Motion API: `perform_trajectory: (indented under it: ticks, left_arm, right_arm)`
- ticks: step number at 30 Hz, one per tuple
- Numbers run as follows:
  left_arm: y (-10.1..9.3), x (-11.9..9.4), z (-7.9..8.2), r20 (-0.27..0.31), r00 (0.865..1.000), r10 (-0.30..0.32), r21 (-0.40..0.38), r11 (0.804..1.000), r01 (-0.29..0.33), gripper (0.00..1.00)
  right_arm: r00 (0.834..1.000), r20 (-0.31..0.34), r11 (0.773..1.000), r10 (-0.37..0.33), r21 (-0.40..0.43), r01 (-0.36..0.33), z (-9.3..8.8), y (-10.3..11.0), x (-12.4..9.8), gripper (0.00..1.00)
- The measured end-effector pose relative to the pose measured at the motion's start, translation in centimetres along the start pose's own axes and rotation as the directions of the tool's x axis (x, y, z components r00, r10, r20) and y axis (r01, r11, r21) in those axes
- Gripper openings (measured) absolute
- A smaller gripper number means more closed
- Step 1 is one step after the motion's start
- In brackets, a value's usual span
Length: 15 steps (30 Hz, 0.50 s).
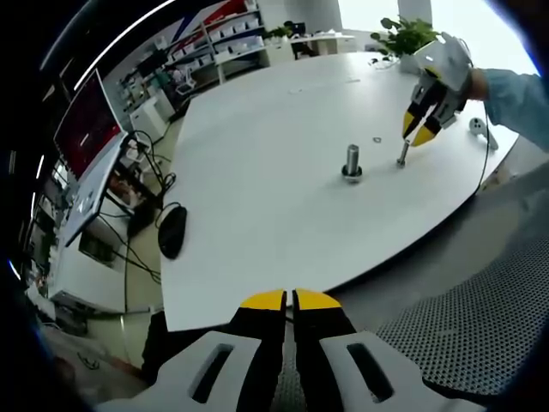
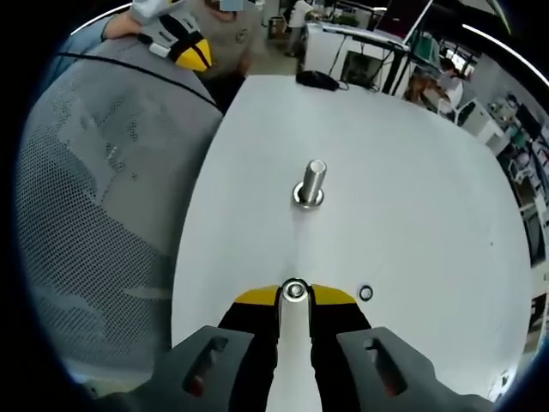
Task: Place the washer onto the threaded stud by aligning its center hole with the stud, sliding it down to the base, and recovering from edge contact or off-axis alignment until the washer reaches the visible bottom stop.
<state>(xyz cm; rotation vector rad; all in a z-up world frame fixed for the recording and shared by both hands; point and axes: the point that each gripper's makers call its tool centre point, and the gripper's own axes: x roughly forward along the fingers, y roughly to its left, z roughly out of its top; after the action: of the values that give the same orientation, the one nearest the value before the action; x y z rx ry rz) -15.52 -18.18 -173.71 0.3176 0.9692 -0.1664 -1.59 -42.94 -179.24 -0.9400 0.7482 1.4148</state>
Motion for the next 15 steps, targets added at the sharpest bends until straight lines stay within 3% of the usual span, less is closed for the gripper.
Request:
perform_trajectory:
  ticks: [15]
  left_arm:
    - [0.05, -0.04, 0.08, 0.005, 1.000, 0.001, -0.001, 1.000, -0.001, 0.00]
  right_arm:
    - [0.993, -0.112, 0.996, 0.034, -0.075, -0.043, -0.41, 0.11, 0.64, 0.14]
